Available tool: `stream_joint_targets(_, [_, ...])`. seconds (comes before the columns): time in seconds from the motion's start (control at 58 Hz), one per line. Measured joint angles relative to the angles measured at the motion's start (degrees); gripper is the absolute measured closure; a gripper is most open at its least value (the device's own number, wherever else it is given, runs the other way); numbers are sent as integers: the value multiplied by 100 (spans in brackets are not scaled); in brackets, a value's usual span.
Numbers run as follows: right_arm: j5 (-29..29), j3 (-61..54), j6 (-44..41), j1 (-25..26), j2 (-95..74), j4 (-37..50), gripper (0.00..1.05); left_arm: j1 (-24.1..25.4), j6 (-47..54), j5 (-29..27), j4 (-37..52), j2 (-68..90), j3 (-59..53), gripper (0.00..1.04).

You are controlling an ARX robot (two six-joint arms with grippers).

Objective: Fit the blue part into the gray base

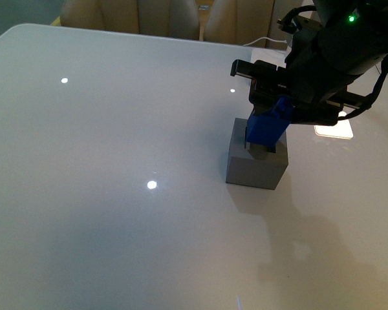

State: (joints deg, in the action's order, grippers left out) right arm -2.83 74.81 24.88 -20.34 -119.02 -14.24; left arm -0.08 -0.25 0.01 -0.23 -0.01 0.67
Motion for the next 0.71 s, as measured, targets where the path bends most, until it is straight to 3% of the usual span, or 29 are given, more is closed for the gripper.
stream_joint_targets(0.707, [-103, 90, -13, -7, -216, -87, 59, 0, 0, -2, 0, 0, 0, 7])
